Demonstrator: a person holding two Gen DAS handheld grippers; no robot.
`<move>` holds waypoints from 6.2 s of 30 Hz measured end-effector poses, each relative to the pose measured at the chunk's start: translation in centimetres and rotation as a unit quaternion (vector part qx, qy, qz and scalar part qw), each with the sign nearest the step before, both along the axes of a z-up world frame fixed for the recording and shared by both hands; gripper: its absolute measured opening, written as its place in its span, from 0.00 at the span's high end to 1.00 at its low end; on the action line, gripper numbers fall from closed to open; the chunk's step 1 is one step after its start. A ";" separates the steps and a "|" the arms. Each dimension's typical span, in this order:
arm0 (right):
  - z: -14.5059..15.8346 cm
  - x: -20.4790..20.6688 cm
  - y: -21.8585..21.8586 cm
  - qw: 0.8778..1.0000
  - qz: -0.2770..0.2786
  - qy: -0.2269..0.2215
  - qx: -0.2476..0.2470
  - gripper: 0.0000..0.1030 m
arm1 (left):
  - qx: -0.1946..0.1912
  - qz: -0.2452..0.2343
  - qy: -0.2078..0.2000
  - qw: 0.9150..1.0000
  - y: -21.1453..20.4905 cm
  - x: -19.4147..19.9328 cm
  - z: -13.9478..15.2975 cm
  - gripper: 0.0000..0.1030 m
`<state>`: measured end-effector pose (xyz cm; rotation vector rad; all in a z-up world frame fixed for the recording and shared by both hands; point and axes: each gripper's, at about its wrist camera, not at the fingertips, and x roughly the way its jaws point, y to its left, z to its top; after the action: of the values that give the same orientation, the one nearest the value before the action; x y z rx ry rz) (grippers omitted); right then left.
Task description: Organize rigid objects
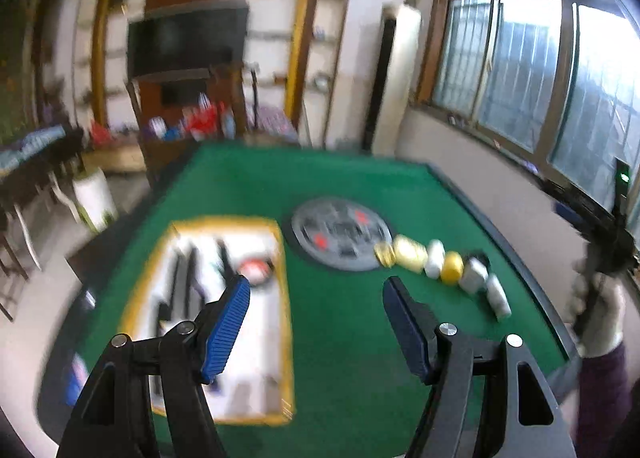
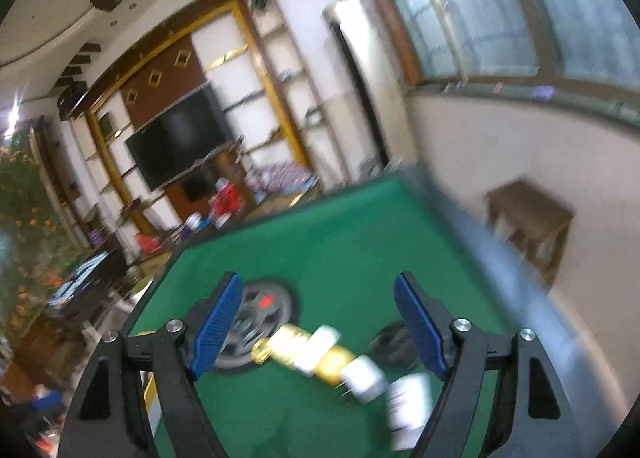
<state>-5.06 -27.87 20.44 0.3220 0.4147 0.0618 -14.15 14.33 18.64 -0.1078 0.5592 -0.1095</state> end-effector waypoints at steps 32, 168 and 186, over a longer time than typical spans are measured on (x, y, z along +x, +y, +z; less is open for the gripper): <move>42.3 -15.6 -13.7 0.958 -0.239 -0.081 -0.137 0.14 | -0.041 0.048 -0.301 0.951 5.2 -13.2 41.2 0.01; -13.8 7.2 -1.8 0.985 -0.016 0.124 0.115 0.08 | -0.058 -0.181 0.098 0.977 -6.9 7.4 -7.1 0.85; -14.1 -1.1 -0.4 0.979 0.017 0.204 0.008 0.08 | -0.065 -0.163 0.209 0.962 -8.9 3.9 -14.0 0.28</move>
<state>-6.19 -28.30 6.33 0.3431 0.8273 0.0328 -10.22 5.48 4.65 -0.1675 0.9898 -0.4516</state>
